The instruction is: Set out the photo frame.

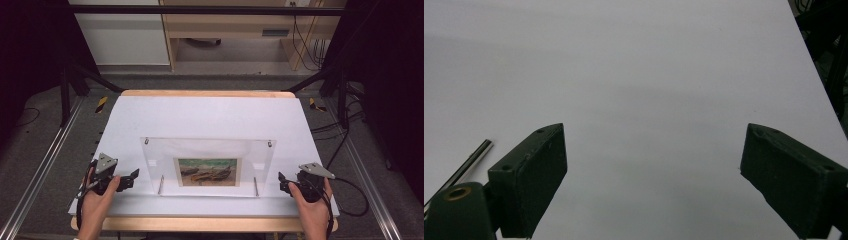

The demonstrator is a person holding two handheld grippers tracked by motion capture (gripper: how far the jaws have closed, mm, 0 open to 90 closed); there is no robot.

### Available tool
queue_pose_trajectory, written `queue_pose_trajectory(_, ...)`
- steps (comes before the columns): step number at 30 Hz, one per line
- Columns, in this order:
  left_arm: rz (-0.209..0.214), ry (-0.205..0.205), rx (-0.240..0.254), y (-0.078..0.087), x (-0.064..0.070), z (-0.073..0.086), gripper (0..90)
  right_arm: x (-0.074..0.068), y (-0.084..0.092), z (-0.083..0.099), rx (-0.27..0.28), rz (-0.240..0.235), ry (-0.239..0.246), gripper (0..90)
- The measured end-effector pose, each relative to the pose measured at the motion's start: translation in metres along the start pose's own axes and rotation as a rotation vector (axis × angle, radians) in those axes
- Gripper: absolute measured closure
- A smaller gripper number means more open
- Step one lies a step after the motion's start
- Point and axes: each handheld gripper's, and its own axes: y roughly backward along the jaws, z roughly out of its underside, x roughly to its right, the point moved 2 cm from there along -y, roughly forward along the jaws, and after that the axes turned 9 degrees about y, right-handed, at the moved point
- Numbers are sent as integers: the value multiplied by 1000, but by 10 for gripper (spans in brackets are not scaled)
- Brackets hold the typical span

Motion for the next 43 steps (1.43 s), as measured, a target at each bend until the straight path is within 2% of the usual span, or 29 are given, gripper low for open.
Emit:
queue_pose_trajectory(4, 19, -1, 13, -3, -2, -4, 104, 2, -7, -3, -11, 6, 0, 118)
queue_pose_trajectory(6, 25, 13, 14, -6, -4, -4, 104, 3, -10, -4, -12, 10, -1, 119)
queue_pose_trajectory(8, 24, 15, -3, -9, -6, -4, 103, 3, -12, -5, -18, 11, -5, 120)
queue_pose_trajectory(10, 17, 16, -8, -11, -9, -4, 103, 4, -15, -7, -21, 9, -3, 121)
queue_pose_trajectory(11, 6, 30, -2, -12, -12, -5, 103, 4, -17, -8, -27, 15, -2, 125)
queue_pose_trajectory(15, 8, 60, 12, -12, -18, -7, 103, 5, -22, -10, -29, 19, -2, 130)
queue_pose_trajectory(24, -16, 77, -3, -18, -27, -6, 105, 3, -36, -22, -30, 17, -14, 133)
queue_pose_trajectory(30, -20, 93, -17, -16, -30, -6, 108, -1, -43, -27, -45, -5, -9, 134)
queue_pose_trajectory(33, -23, 98, -35, -15, -30, -6, 109, -2, -45, -31, -63, -44, -29, 144)
queue_pose_trajectory(34, -21, 102, -40, -15, -30, -6, 109, -2, -45, -31, -63, -44, -29, 144)
queue_pose_trajectory(35, -20, 106, -46, -15, -30, -6, 109, -3, -46, -32, -73, -69, -50, 152)
queue_pose_trajectory(36, -20, 106, -46, -15, -30, -6, 109, -3, -46, -32, -73, -69, -50, 152)
queue_pose_trajectory(37, -15, 110, -54, -14, -29, -6, 109, -4, -45, -31, -80, -90, -60, 151)
queue_pose_trajectory(42, 4, 123, -53, -14, -26, -5, 105, -5, -43, -30, -75, -94, -61, 140)
queue_pose_trajectory(43, 6, 120, -48, -13, -25, -5, 94, -6, -42, -28, -77, -91, -46, 130)
